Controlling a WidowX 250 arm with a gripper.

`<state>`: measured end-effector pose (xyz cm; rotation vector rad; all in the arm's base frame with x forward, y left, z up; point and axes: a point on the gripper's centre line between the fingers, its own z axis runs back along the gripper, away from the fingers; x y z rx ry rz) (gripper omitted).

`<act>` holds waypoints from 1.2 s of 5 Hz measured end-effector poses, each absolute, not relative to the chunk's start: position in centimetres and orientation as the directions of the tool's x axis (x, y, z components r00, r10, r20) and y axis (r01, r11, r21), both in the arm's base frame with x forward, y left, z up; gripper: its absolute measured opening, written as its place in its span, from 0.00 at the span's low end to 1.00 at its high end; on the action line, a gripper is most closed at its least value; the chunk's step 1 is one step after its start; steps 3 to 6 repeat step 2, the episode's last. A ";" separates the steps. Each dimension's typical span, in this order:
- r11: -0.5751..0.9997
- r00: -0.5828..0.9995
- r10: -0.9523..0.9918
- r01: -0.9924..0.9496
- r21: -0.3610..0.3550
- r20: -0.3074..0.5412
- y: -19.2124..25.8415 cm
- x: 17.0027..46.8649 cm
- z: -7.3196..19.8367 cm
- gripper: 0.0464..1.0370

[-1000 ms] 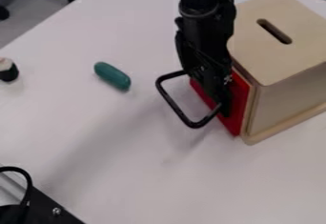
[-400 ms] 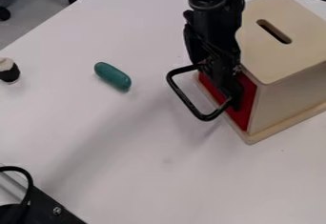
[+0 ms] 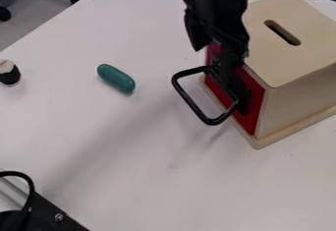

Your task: Close the drawer

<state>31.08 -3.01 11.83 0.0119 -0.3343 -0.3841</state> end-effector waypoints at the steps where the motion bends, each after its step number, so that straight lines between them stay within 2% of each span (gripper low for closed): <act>1: 0.940 0.884 -0.336 0.336 0.056 0.326 -2.6 28.5 15.3 0.96; 2: 0.944 0.882 -0.320 0.330 0.034 0.345 -1.6 26.6 18.1 0.96; 6: 0.944 0.882 -0.320 0.330 0.034 0.345 -1.6 26.6 18.1 0.96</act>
